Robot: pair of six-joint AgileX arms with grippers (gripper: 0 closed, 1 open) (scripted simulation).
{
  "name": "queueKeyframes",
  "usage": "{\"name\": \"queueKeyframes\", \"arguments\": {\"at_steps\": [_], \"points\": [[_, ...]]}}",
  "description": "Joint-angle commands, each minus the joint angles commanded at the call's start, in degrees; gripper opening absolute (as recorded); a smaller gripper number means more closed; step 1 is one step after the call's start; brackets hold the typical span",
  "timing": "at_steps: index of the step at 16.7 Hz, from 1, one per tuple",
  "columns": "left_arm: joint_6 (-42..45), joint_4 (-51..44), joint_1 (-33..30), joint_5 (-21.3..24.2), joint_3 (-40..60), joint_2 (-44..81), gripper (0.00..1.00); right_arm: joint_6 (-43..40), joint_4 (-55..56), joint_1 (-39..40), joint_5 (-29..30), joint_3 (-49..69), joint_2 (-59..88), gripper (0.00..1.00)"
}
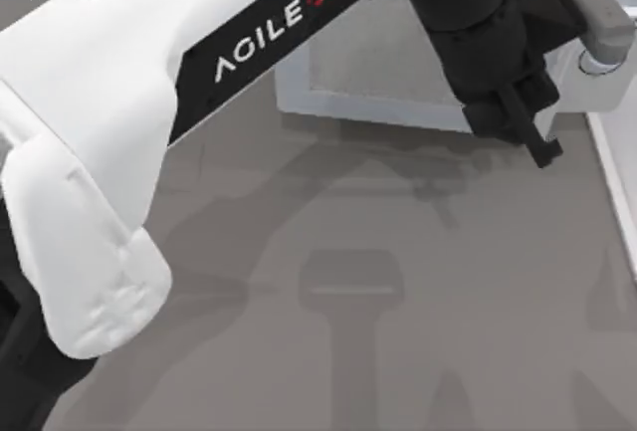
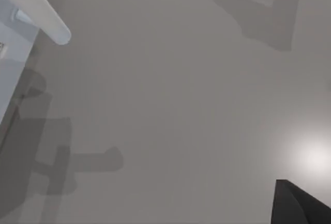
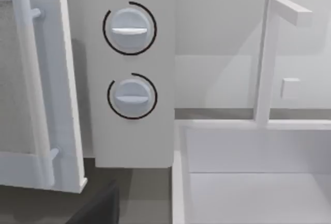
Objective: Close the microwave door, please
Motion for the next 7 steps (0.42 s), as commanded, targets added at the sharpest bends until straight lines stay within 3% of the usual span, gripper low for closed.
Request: {"name": "queueKeyframes", "arguments": {"at_steps": [7], "points": [[0.0, -0.6, -0.2, -0.8, 7.8, 2.1, 0.00, 0.0, 0.0, 0.0, 0.0, 0.0, 0.0, 1.00]]}}
